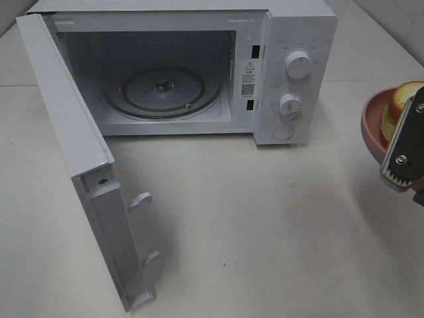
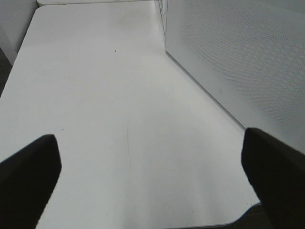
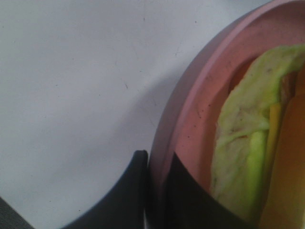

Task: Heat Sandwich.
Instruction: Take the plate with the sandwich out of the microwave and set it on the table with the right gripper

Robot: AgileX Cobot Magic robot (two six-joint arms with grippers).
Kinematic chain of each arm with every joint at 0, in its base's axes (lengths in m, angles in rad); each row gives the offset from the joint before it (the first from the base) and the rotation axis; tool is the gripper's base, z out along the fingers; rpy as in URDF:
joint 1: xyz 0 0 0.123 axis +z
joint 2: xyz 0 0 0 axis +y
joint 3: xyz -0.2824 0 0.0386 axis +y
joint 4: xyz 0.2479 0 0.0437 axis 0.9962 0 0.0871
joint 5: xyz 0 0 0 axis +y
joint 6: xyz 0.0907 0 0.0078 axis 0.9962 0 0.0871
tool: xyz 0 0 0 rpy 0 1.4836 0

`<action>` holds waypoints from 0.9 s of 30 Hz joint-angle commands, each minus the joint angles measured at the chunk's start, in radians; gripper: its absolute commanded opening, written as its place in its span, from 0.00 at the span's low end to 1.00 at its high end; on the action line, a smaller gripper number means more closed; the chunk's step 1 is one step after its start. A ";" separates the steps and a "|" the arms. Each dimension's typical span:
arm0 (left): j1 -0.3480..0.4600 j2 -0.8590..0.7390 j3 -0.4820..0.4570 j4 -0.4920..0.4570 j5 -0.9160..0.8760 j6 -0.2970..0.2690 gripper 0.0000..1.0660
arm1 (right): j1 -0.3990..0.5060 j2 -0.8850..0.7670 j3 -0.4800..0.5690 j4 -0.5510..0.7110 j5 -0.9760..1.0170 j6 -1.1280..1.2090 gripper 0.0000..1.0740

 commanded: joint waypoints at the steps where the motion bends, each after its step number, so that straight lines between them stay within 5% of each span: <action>1: 0.005 -0.012 0.002 -0.002 -0.013 -0.002 0.92 | 0.001 -0.010 0.001 -0.033 -0.005 0.049 0.02; 19: 0.005 -0.012 0.002 -0.002 -0.013 -0.002 0.92 | -0.018 0.153 -0.088 -0.144 -0.001 0.293 0.04; 27: 0.005 -0.012 0.002 -0.002 -0.013 -0.002 0.92 | -0.146 0.284 -0.157 -0.144 -0.001 0.304 0.04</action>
